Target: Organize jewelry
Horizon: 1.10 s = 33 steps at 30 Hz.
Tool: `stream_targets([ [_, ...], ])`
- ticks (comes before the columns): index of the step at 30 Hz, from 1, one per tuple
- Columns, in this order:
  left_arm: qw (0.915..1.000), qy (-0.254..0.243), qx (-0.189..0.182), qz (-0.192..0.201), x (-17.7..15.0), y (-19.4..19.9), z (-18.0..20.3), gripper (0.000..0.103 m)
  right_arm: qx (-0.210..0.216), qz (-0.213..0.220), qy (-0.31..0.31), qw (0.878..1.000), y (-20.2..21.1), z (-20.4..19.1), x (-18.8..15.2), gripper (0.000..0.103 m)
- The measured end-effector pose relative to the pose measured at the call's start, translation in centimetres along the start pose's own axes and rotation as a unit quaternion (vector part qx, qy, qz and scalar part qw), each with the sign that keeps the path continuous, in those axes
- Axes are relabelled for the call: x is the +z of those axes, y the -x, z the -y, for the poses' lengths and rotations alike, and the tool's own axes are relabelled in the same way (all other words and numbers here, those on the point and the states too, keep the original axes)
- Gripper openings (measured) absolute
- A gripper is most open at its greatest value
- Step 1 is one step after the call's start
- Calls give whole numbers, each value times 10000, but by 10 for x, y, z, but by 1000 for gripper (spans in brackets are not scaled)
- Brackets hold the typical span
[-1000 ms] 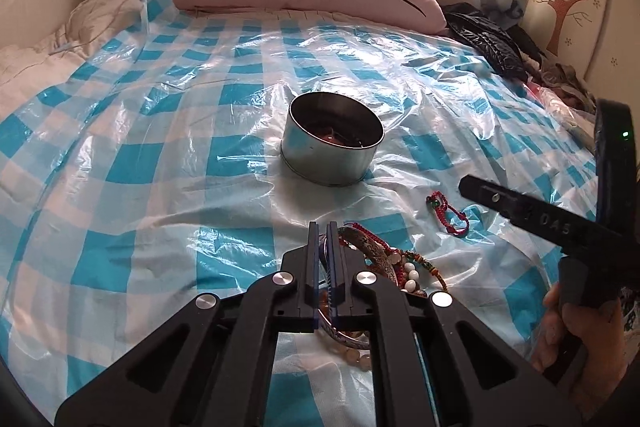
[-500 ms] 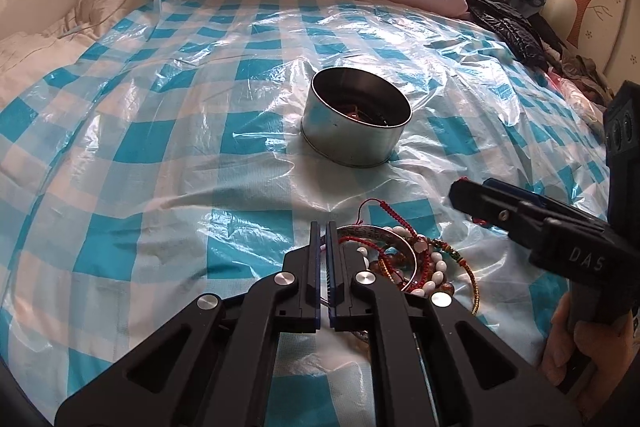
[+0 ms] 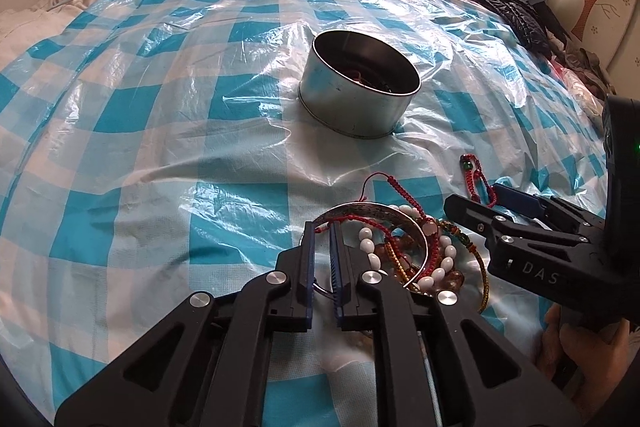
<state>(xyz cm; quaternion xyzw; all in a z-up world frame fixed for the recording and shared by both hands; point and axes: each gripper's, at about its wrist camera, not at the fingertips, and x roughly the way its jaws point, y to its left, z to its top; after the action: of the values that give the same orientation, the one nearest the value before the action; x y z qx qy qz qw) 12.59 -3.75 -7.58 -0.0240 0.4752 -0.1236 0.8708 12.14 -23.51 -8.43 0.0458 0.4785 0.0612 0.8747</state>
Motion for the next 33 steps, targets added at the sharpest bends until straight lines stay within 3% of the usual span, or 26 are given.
stream_targets([
  [4,9999,-84,63,-137,-1,-6,3,9,88,-41,53,9999,-1,-2,-1,37],
  [5,9998,-132,29,-125,-1,-5,5,1,97,-42,71,9999,0,-3,-1,31],
  [9,9995,-300,-37,69,-1,4,12,0,181,0,36,9998,2,-2,-1,20],
  [14,9985,124,-369,388,1,20,-6,0,291,109,-74,9995,8,2,0,14],
  [19,9982,453,-329,233,2,13,-18,1,369,113,-219,9990,8,7,1,15],
  [20,9981,512,-302,175,2,10,-20,2,363,115,-256,9989,8,8,0,32],
  [21,9978,562,-345,109,2,8,-22,9,353,136,-290,9989,9,9,1,55],
  [22,9977,590,-342,67,2,5,-23,15,362,177,-319,9987,10,10,1,57],
  [23,9978,598,-298,40,2,4,-23,26,355,181,-329,9987,10,10,1,57],
  [24,9979,587,-289,37,1,3,-23,29,362,154,-332,9987,9,10,1,57],
  [29,9994,328,-120,-65,1,-4,-14,31,369,116,-274,9989,7,8,2,57],
  [31,9998,161,-67,-73,1,-4,-8,21,394,121,-276,9988,6,8,2,57],
  [32,9999,65,13,-87,0,-5,-4,10,406,120,-280,9987,6,8,1,54],
  [33,9999,-35,64,-91,0,-5,-1,6,429,109,-284,9986,6,8,2,48],
])
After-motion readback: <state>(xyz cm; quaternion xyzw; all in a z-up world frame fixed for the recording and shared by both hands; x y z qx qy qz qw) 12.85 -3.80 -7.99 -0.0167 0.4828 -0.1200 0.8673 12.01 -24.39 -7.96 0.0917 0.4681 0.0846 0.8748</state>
